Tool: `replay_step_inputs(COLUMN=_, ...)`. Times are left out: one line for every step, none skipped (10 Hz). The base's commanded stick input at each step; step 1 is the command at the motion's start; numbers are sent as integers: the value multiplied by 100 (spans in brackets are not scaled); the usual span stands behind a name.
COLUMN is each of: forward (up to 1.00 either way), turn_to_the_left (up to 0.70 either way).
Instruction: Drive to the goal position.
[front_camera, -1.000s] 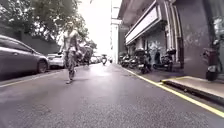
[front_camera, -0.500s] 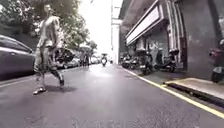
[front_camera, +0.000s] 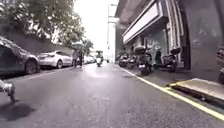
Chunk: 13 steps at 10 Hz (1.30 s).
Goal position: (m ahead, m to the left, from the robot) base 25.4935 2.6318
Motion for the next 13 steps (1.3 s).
replay_step_inputs(forward=69, turn_to_the_left=2)
replay_step_inputs(forward=69, turn_to_the_left=2)
replay_step_inputs(forward=69, turn_to_the_left=2)
replay_step_inputs(forward=69, turn_to_the_left=2)
replay_step_inputs(forward=69, turn_to_the_left=2)
replay_step_inputs(forward=69, turn_to_the_left=2)
replay_step_inputs(forward=69, turn_to_the_left=3)
replay_step_inputs(forward=69, turn_to_the_left=2)
replay_step_inputs(forward=69, turn_to_the_left=2)
replay_step_inputs(forward=69, turn_to_the_left=2)
replay_step_inputs(forward=69, turn_to_the_left=9)
replay_step_inputs(forward=69, turn_to_the_left=13)
replay_step_inputs(forward=69, turn_to_the_left=13)
